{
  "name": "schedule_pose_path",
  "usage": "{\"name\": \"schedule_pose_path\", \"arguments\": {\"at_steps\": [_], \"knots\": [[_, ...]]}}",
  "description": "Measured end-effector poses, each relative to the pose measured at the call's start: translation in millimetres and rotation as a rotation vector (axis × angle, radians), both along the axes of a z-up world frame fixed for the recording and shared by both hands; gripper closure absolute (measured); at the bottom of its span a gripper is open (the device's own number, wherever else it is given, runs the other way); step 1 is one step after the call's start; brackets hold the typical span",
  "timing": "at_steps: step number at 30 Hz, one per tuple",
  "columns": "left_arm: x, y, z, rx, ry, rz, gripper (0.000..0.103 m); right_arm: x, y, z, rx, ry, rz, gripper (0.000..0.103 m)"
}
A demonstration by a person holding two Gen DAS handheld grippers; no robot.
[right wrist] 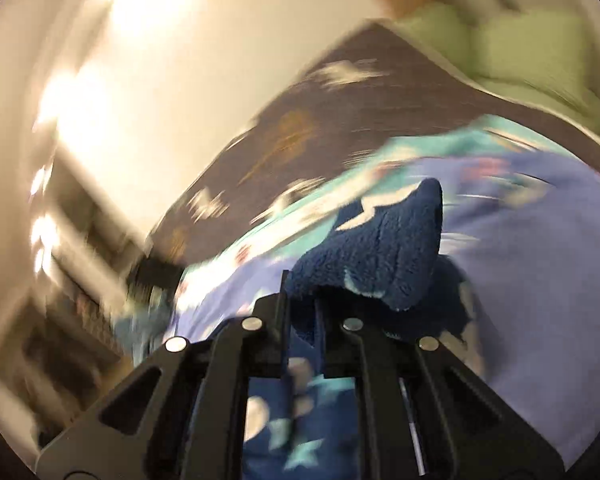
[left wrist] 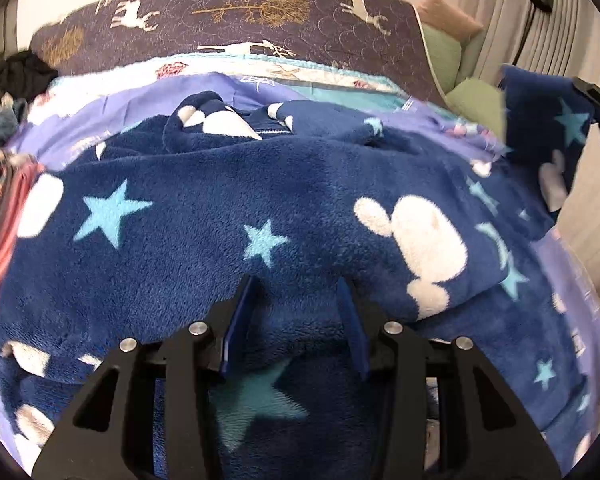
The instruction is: Fold small clothes
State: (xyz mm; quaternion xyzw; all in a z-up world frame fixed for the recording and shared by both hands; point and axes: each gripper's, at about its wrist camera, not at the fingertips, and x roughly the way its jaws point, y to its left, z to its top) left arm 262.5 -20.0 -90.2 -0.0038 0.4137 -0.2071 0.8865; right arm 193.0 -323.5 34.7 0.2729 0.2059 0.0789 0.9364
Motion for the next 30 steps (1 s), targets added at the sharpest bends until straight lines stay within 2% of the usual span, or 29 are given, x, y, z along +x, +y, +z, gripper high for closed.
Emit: {"name": "schedule_pose_path", "arguments": {"at_steps": [2,4,5,8,10,13,16,19,20,24,25,28,30], "knots": [[1,13,2,-0.093,0.019,0.007,0.059,10,66,-4,-0.097,0.002,0.122,0.094],[1,27,4,-0.188,0.046,0.017,0.059,17,111,-18,-0.170,0.034,0.210,0.093],[0,34,4,-0.231,0.058,0.016,0.059,22,138,-33,-0.228,0.070,0.263,0.093],[-2,42,5,-0.295,0.074,-0.005,0.059,31,184,-72,-0.352,0.157,0.335,0.093],[-3,42,7,-0.329,0.081,-0.035,0.059,24,199,-88,-0.398,0.181,0.346,0.093],[-2,37,9,-0.368,0.099,-0.073,0.059,14,207,-102,-0.451,0.193,0.365,0.086],[-2,37,9,-0.371,0.098,-0.080,0.059,12,205,-96,-0.461,0.161,0.329,0.072],[1,47,7,-0.398,0.109,-0.052,0.059,20,209,-88,-0.483,0.112,0.293,0.066],[2,53,7,-0.416,0.111,-0.040,0.059,22,213,-86,-0.501,0.094,0.297,0.066],[7,72,8,-0.483,0.118,-0.010,0.058,12,248,-95,-0.647,0.035,0.430,0.069],[9,75,7,-0.512,0.133,-0.015,0.055,9,252,-96,-0.667,0.029,0.448,0.069],[17,74,0,-0.569,0.192,-0.033,0.054,7,255,-96,-0.676,0.027,0.453,0.069],[19,69,-2,-0.568,0.216,-0.039,0.054,9,252,-96,-0.668,0.046,0.448,0.069]]}}
